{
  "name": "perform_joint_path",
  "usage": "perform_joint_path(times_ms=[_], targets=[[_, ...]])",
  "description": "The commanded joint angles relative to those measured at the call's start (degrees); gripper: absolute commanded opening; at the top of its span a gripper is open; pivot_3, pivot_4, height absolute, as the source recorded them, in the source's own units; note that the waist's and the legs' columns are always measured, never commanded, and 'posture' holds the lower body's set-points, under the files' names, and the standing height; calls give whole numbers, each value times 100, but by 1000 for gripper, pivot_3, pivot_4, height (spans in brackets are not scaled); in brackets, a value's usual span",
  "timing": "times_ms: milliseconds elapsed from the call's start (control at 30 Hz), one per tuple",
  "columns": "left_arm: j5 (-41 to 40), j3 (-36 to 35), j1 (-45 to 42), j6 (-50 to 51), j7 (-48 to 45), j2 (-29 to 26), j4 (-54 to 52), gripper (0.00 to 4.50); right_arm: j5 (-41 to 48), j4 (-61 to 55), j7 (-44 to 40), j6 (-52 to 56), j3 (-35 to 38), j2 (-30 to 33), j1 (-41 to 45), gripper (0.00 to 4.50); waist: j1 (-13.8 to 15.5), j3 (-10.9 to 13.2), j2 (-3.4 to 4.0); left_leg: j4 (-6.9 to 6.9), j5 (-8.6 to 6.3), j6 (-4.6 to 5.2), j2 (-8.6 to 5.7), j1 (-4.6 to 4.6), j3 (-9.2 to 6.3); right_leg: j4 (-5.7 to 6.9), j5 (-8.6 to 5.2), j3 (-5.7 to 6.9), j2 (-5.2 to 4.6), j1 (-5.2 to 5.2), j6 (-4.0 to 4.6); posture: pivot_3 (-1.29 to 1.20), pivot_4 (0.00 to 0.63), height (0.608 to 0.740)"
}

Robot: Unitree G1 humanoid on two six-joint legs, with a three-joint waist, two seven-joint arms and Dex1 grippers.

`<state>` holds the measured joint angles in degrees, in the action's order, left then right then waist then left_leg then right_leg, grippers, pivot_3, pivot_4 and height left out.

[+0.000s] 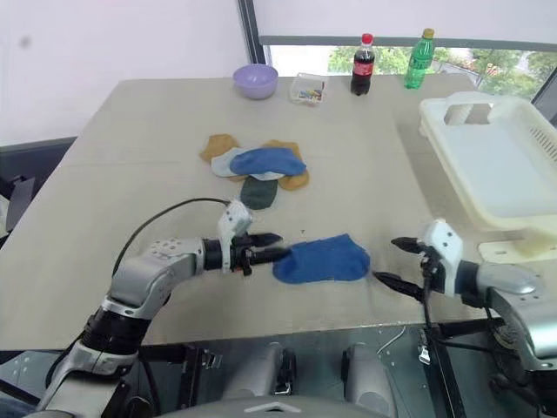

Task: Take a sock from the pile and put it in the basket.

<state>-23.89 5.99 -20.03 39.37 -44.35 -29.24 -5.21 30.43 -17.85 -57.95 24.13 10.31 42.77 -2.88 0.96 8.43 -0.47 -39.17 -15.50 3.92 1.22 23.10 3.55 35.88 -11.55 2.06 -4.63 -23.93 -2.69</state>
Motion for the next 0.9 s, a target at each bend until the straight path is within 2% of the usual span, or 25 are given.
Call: perform_joint_path(times_ms=[33,133,400,700,900], targets=[[243,-451,-589,-656,580,323,467,2422,712,-432,-283,-173,513,-29,182,4500,5,14,-10,0,0,0,-1,7,0,-3,1,-1,4,-3,0,0,150,733],[778,-367,-1162,-1238,953,491,1263,2422,916,-575,-157,-7,430,-83,416,4500,5,28,-32,-3,-1,2,-6,20,0,-8,2,1,3,-9,0,0,150,733],[1041,-229,-1790,-1665,773,793,2127,2422,753,-607,-107,-54,154,-88,441,4500,5,33,-40,-9,0,3,-15,72,0,-13,16,9,3,-52,-25,0,150,733],[2163,149,-3104,-3298,1396,1320,4309,2422,595,-518,-51,-181,49,-176,438,4500,23,44,-58,-18,-3,9,-21,70,-2,-4,17,11,5,-49,-28,0,150,733],[2511,275,-3478,-3791,1455,1538,5076,2422,553,-519,-70,-247,66,-141,359,4500,-3,47,-62,-18,-2,8,-25,73,2,-5,17,10,4,-51,-29,0,150,733]])
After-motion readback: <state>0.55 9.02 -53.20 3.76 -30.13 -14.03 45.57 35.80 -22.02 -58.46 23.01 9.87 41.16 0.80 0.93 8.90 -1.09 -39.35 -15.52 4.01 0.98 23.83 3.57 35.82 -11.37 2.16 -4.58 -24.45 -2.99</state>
